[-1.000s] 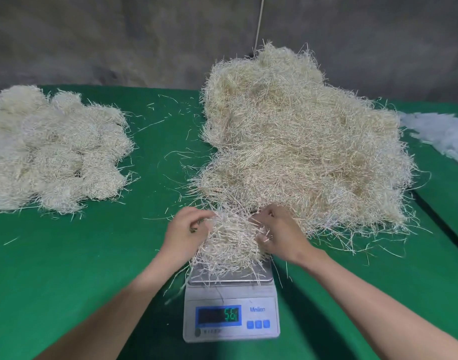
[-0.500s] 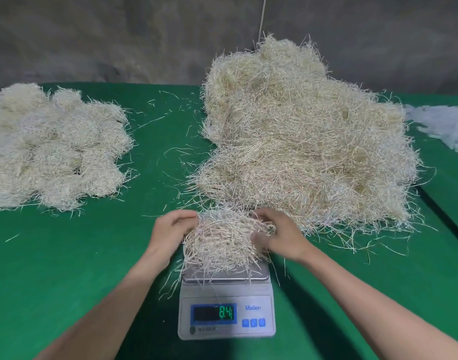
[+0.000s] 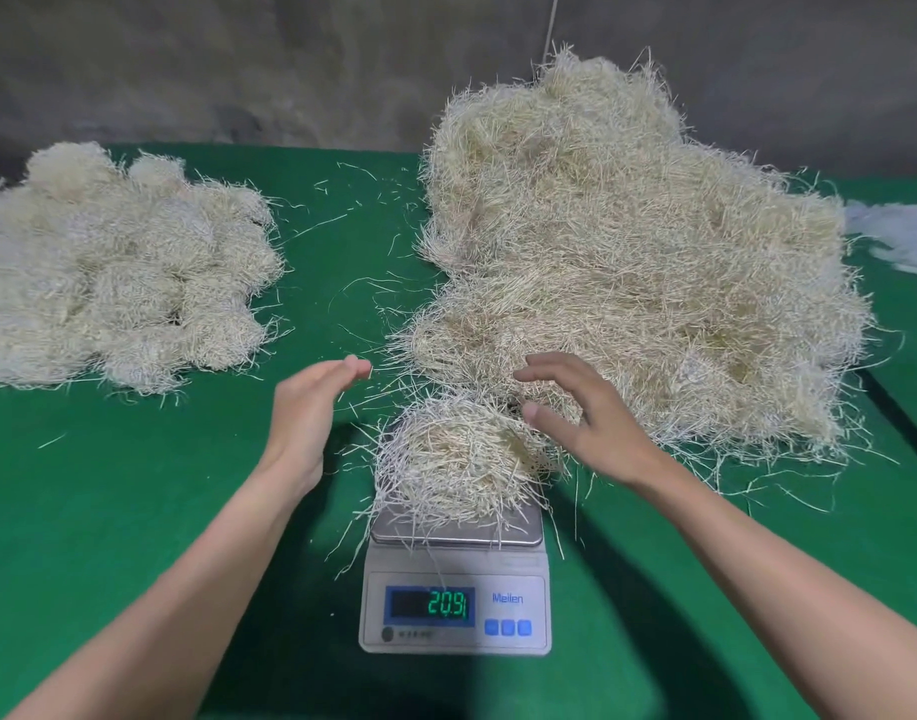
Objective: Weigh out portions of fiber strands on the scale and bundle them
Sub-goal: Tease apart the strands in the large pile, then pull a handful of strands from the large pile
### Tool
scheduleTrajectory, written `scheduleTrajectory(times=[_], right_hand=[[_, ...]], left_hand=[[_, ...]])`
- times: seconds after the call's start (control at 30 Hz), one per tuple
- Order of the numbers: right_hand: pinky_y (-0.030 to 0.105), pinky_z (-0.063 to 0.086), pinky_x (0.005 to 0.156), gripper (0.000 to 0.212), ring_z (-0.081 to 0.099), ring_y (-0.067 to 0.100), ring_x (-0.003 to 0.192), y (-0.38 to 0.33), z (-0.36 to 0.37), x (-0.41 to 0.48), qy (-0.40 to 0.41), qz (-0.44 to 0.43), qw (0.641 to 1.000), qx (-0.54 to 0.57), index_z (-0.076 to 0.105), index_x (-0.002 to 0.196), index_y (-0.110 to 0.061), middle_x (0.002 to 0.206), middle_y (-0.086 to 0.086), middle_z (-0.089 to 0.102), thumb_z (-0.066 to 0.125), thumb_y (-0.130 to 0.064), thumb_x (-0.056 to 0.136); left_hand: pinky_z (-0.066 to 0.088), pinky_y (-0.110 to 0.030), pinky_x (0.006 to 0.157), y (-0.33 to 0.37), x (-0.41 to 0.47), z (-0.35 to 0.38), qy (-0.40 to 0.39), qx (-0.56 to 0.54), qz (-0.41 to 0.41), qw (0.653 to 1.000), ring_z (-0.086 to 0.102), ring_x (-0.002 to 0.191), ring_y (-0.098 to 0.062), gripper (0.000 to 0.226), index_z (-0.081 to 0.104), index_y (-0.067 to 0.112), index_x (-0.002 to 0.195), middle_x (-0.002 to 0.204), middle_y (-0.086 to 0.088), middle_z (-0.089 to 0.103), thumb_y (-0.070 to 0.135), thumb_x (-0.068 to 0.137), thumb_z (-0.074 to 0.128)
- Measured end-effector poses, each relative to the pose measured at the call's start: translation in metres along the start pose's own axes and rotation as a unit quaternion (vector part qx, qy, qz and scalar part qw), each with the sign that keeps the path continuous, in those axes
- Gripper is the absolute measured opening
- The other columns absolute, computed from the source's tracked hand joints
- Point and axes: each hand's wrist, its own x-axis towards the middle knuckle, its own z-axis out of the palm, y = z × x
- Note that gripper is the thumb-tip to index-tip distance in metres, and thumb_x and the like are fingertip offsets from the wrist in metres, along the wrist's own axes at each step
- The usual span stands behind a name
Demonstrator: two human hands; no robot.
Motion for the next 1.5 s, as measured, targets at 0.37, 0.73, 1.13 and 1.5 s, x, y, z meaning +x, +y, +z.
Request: scheduleTrajectory(times=[0.37, 0.73, 1.13, 1.5], right_hand=[[0.05, 0.025, 0.111, 0.026, 0.04, 0.013, 0.127, 0.001, -0.007, 0.002, 0.012, 0.013, 1.0, 0.003, 0.056, 0.11, -0.037, 0.134, -0.006, 0.048, 0.065, -0.03, 0.086], [0.036, 0.026, 0.109, 0.023, 0.043, 0.008, 0.121, 0.002, -0.006, 0.002, 0.012, -0.001, 1.0, 0.02, 0.059, 0.107, -0.033, 0.127, -0.006, 0.051, 0.066, -0.026, 0.086], [0.036, 0.026, 0.109, 0.022, 0.043, 0.006, 0.12, 0.001, -0.005, 0.004, 0.008, -0.004, 1.0, 0.017, 0.059, 0.106, -0.033, 0.124, -0.011, 0.051, 0.065, -0.026, 0.086], [0.037, 0.025, 0.11, 0.02, 0.044, 0.006, 0.12, 0.013, -0.014, 0.005, 0.001, 0.008, 1.0, 0.021, 0.059, 0.107, -0.032, 0.123, -0.012, 0.05, 0.062, -0.025, 0.088]], left_hand=[[0.04, -0.022, 0.084, 0.007, 0.002, 0.002, 0.035, -0.013, -0.011, 0.999, 0.062, 0.09, -0.004, 0.013, 0.069, 0.025, 0.08, 0.085, 0.011, 0.071, 0.017, 0.087, 0.062], [0.04, -0.027, 0.091, 0.011, -0.003, 0.006, 0.026, 0.0, -0.012, 1.0, 0.061, 0.092, -0.011, 0.017, 0.069, 0.023, 0.079, 0.087, 0.004, 0.071, 0.012, 0.088, 0.06], [0.041, -0.029, 0.093, 0.011, -0.004, 0.008, 0.022, 0.007, -0.024, 0.999, 0.063, 0.09, -0.011, 0.017, 0.07, 0.022, 0.08, 0.088, 0.001, 0.071, 0.011, 0.088, 0.059], [0.038, -0.032, 0.097, 0.026, -0.001, 0.031, 0.006, 0.02, -0.018, 1.0, 0.062, 0.094, -0.011, 0.015, 0.069, 0.023, 0.082, 0.091, 0.003, 0.071, 0.014, 0.088, 0.06]])
